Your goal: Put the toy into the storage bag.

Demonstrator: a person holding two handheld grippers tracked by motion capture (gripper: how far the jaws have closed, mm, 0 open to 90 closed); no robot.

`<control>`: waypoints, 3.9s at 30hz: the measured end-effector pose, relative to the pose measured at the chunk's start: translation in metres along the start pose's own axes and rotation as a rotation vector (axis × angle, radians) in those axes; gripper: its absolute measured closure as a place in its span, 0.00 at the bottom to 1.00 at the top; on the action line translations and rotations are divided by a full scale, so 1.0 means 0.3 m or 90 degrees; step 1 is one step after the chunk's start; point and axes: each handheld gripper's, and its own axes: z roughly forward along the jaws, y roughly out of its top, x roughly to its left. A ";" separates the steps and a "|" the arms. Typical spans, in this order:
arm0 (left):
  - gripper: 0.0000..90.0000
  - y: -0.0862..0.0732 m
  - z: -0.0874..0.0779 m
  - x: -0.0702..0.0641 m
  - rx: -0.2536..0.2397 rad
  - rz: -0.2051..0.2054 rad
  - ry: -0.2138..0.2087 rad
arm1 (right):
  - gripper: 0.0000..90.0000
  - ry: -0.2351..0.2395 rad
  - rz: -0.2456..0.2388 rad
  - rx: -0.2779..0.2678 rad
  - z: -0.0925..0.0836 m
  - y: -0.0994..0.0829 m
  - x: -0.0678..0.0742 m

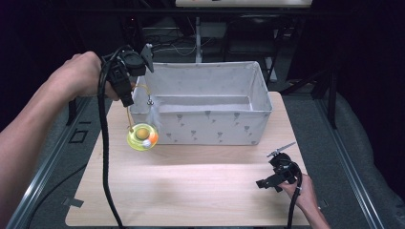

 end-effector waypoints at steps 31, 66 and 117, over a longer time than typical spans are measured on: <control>0.97 0.064 -0.181 0.103 -0.014 -0.052 0.033 | 0.03 0.006 0.011 -0.009 0.002 -0.002 0.002; 0.97 0.202 -0.259 0.255 -0.034 -0.136 0.077 | 0.03 0.010 0.003 -0.002 0.001 0.000 -0.001; 0.97 0.325 0.102 0.375 -0.048 -0.161 0.014 | 0.03 0.013 -0.003 -0.008 0.001 0.003 0.003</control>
